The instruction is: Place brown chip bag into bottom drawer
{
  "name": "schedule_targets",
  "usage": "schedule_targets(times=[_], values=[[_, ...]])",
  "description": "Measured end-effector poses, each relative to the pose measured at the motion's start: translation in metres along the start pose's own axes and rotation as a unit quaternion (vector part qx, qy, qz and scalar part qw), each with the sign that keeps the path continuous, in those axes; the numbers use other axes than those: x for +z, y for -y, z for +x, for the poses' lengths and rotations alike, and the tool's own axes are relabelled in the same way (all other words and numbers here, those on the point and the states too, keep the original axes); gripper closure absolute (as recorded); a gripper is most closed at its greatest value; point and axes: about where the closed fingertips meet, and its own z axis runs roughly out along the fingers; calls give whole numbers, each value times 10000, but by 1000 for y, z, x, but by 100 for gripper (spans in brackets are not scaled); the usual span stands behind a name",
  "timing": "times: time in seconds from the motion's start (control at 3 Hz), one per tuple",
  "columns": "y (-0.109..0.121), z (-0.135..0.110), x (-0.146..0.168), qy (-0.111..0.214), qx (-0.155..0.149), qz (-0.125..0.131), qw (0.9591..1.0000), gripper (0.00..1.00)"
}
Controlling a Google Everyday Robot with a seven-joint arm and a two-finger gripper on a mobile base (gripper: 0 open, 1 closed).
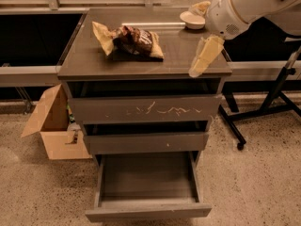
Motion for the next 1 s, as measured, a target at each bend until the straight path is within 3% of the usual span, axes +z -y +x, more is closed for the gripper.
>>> schedule_targets(times=[0.67, 1.0], values=[[46, -11, 65, 939, -25, 219, 9953, 0], [47, -11, 71, 985, -25, 189, 9950, 0]])
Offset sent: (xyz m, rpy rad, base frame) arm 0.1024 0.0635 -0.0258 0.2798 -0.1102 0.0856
